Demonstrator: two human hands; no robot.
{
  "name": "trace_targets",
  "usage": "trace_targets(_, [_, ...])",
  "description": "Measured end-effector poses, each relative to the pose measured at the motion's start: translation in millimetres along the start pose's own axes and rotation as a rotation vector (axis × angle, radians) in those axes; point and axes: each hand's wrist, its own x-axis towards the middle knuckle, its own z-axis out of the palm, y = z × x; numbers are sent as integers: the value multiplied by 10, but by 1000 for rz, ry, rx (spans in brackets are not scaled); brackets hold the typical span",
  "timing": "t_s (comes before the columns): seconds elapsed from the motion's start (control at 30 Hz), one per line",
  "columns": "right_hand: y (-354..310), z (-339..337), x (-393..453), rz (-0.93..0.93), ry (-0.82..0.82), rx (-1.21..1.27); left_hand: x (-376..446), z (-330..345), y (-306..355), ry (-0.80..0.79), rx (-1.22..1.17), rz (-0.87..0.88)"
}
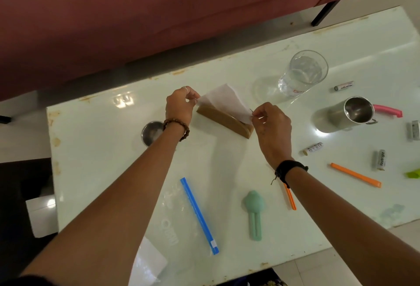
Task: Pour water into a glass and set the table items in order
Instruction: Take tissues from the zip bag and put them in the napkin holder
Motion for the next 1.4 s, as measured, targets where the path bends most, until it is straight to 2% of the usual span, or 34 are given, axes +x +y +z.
trace_targets(0.13, [31, -6, 14, 57, -74, -6, -29, 68, -70, -35, -56, -35])
trace_targets(0.23, [55, -59, -8, 64, -81, -10, -181, 161, -83, 80, -150, -75])
trace_targets(0.37, [56, -155, 75, 66, -3, 46, -509, 294, -30, 268, -589, -288])
trace_targets(0.47, [34, -193, 228, 76, -160, 109, -868, 450, -50, 175, -732, -384])
trace_targets(0.57, [35, -162, 288, 24, -416, 27, -1143, 620, -71, 10, -731, -381])
trace_targets(0.63, [61, -136, 268, 27, -501, 10, -1160, 685, -13, -101, -757, -345])
trace_targets(0.73, [107, -138, 190, 76, -504, 74, -1070, 683, 167, -214, -788, -259])
trace_targets(0.9, [117, -228, 72, 169, -477, 217, -829, 677, 438, -298, -871, -303])
trace_targets(1.0, [82, -292, 156, 177, -490, 198, -800, 703, 550, -360, -760, -241])
trace_targets(1.4, [153, -286, 263, 184, -504, 225, -807, 818, 465, -381, -686, -209])
